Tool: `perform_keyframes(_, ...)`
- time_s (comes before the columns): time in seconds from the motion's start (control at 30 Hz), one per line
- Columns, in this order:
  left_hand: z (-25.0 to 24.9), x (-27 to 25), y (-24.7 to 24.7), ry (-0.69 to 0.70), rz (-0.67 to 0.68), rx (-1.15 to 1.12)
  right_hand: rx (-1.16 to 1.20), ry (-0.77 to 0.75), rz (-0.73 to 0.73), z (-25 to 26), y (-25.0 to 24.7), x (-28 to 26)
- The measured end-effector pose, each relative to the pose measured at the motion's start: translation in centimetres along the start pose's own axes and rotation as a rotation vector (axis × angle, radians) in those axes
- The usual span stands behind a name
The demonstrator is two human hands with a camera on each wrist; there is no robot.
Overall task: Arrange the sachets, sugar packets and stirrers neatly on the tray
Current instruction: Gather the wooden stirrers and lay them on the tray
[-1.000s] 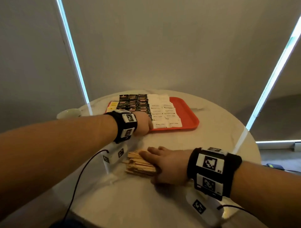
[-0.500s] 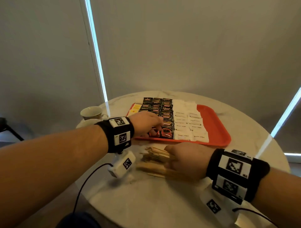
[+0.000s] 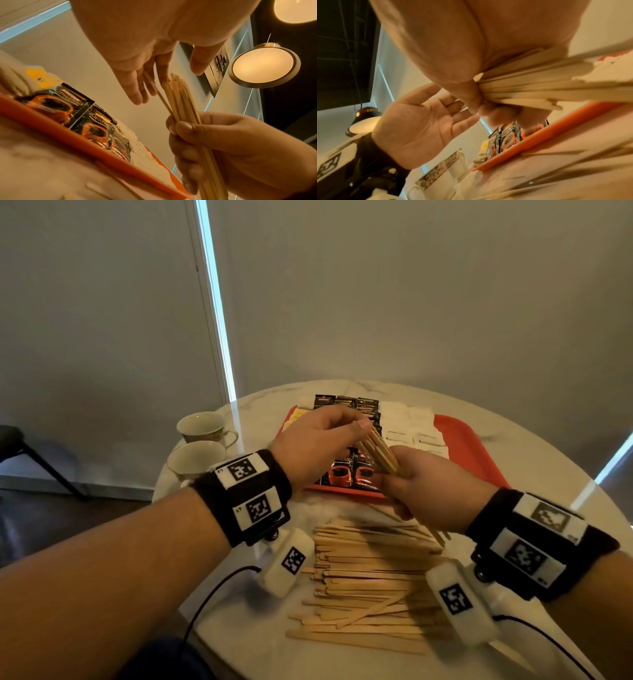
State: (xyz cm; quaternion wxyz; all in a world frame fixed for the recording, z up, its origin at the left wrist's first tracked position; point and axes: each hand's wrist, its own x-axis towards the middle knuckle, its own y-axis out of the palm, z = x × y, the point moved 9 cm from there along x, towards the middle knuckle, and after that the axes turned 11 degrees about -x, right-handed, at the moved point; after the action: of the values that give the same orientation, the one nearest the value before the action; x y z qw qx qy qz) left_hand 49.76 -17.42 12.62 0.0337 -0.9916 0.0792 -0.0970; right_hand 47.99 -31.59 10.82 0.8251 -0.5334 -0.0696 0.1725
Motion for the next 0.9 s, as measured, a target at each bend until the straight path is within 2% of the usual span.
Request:
perform_keyframes(0.13, -1.8, 0.9, -0.1, 0.109, -0.047, 0.009, 0.222, -0.008, 0.012, 0.1, -0.1, 0.6)
perform_keyframes(0.37, -6.2, 3.4, 3.3, 0.285, 0.069, 0.26, 0.637, 0.065, 0.017, -0.8, -0.6, 2.9)
perform_keyframes(0.47, -6.5, 4.9, 3.4, 0.304, 0.126, 0.187, 0.667, 0.027, 0.015, -1.3, -1.3, 4.2)
perform_keyframes(0.53, -6.4, 6.0, 3.2, 0.293, 0.152, 0.048, 0.687, -0.015, -0.005, -1.2, -2.0, 4.9)
perform_keyframes(0.6, -5.6, 7.2, 2.5, 0.212, 0.116, -0.216, 0.795, -0.081, -0.048, -0.9, -3.3, 5.6)
perform_keyframes(0.7, -2.6, 8.6, 2.2, -0.009, 0.083, -0.599, 0.991, -0.263, -0.138, 0.4, -6.8, 6.6)
perform_keyframes(0.8, 0.8, 8.9, 3.1, -0.192, 0.12, -0.745, 1.103, -0.451, -0.268, 1.8, -10.2, 7.4)
perform_keyframes(0.9, 3.0, 8.6, 4.1, -0.266, 0.157, -0.895, 1.157, -0.57, -0.341, 2.3, -11.1, 8.3)
